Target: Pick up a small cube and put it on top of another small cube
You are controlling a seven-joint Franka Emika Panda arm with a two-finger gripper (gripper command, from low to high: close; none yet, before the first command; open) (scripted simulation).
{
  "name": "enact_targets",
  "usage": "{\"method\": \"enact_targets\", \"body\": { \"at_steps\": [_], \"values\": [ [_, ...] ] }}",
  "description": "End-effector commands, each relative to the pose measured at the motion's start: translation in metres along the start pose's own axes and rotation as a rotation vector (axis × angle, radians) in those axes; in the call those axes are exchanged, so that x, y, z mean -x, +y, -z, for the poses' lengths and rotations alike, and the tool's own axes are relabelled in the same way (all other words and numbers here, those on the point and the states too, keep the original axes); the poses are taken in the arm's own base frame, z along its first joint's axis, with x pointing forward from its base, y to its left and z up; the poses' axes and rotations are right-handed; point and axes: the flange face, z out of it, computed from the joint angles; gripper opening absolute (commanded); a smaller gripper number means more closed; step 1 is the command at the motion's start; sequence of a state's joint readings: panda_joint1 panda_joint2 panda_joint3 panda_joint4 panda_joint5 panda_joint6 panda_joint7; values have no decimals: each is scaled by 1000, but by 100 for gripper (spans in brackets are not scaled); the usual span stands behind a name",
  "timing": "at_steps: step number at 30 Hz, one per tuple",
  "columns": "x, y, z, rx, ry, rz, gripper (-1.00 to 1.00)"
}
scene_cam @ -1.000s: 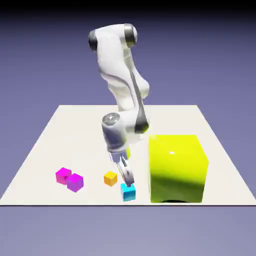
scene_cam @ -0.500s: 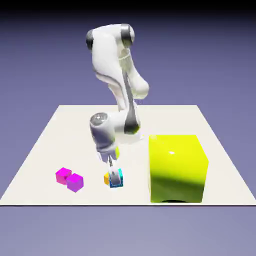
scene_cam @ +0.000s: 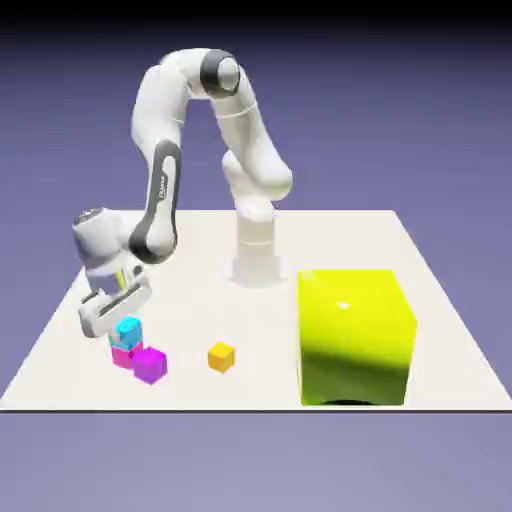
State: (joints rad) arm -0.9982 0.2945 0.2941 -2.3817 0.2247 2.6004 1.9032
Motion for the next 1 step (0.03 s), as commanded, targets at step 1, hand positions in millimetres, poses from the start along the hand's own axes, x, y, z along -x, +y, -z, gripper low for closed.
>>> {"method": "enact_targets", "body": {
  "at_steps": [1],
  "values": [
    [1,0,15,0,0,0,100]
  ]
}}
